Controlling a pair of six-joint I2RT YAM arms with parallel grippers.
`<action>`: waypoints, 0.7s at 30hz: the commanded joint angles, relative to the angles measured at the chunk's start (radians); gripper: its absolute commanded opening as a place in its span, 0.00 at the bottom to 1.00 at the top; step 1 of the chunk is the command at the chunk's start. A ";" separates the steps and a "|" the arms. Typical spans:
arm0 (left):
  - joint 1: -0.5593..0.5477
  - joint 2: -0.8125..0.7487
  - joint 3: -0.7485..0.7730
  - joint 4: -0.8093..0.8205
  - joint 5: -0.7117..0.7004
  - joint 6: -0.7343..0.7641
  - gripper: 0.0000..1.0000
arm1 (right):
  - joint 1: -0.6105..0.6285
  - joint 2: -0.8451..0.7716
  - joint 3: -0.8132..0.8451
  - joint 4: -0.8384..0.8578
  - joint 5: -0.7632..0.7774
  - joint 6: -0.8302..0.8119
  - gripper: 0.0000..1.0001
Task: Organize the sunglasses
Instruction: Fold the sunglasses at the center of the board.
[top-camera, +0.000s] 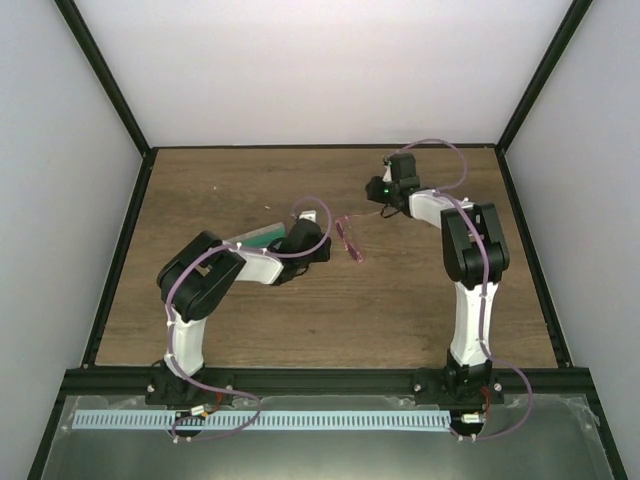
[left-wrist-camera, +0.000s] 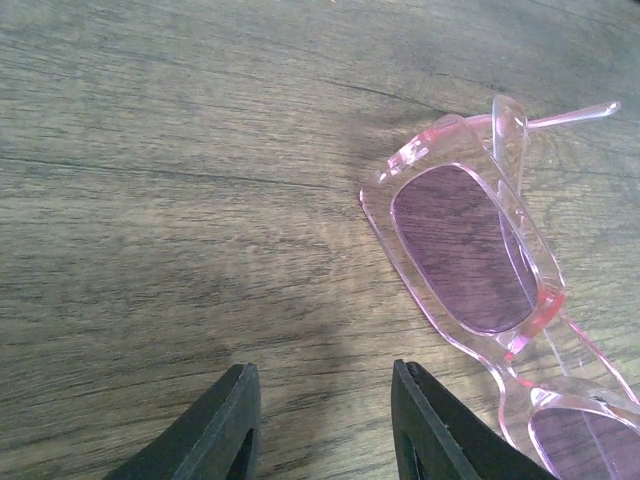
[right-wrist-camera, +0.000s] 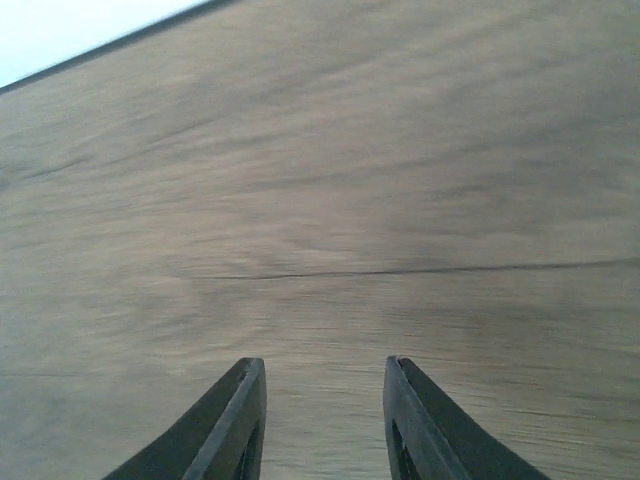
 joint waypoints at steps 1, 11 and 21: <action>0.003 0.037 0.017 -0.035 0.034 0.014 0.36 | -0.074 0.038 0.013 -0.061 0.035 0.000 0.30; -0.007 0.061 0.044 -0.038 0.116 0.006 0.27 | -0.075 0.039 -0.063 -0.011 -0.030 0.005 0.22; -0.055 0.092 0.088 -0.061 0.124 -0.011 0.28 | -0.071 -0.002 -0.192 0.062 -0.078 0.016 0.21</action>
